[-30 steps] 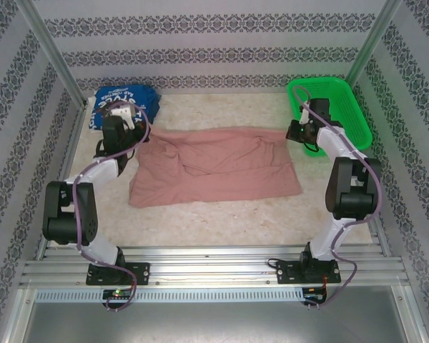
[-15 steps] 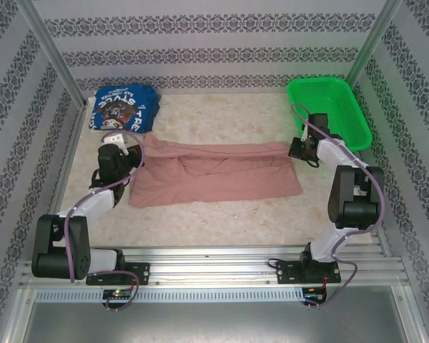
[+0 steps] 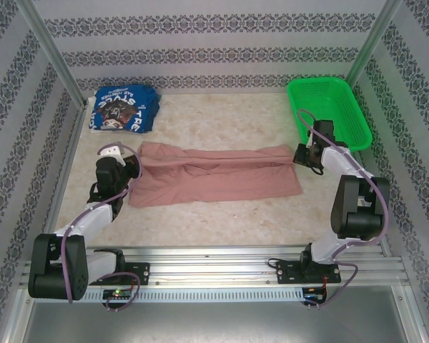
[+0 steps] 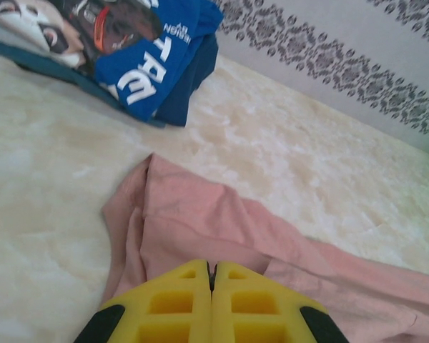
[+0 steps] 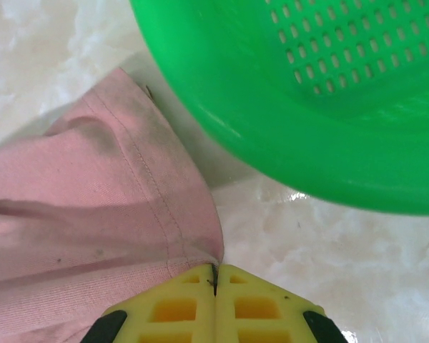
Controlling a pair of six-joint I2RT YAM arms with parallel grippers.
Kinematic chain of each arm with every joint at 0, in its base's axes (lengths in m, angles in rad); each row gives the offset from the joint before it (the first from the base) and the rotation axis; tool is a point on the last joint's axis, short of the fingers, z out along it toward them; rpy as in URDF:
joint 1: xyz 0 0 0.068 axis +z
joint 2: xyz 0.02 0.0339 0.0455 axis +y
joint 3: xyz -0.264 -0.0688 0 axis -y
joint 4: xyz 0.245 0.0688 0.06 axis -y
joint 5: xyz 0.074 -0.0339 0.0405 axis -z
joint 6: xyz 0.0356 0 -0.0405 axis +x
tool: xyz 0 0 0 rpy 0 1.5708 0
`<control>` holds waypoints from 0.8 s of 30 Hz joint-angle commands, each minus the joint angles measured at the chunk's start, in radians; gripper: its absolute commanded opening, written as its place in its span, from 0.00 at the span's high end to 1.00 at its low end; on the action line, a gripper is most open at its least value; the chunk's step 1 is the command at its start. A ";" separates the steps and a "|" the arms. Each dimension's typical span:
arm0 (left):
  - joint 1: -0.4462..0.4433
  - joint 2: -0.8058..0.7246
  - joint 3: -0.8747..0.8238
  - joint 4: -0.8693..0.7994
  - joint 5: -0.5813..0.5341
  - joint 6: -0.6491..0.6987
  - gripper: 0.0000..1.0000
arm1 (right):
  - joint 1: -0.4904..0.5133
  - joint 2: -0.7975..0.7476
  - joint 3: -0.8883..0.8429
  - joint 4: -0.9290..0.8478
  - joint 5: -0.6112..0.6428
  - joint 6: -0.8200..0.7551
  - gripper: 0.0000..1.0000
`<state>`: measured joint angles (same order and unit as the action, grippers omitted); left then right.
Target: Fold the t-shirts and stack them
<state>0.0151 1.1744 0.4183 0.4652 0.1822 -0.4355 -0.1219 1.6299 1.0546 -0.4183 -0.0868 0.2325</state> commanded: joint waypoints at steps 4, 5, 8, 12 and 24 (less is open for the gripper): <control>-0.002 0.050 -0.004 0.030 0.002 -0.034 1.00 | -0.007 0.014 -0.043 -0.015 0.038 0.002 0.96; -0.005 0.056 -0.006 0.030 0.006 -0.032 1.00 | -0.007 0.014 -0.047 -0.017 0.041 -0.002 0.96; -0.014 0.073 -0.018 0.036 -0.009 -0.034 1.00 | -0.006 0.011 -0.062 -0.026 0.050 -0.004 0.86; -0.017 0.096 -0.035 0.055 -0.001 -0.042 0.98 | -0.007 0.006 -0.080 -0.038 0.061 0.004 0.73; -0.017 0.080 -0.085 0.076 -0.077 -0.062 0.97 | -0.013 -0.115 -0.060 -0.099 0.076 0.040 0.55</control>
<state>0.0067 1.2682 0.3424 0.4877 0.1406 -0.4805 -0.1226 1.5410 0.9726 -0.4610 -0.0475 0.2623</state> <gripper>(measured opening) 0.050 0.450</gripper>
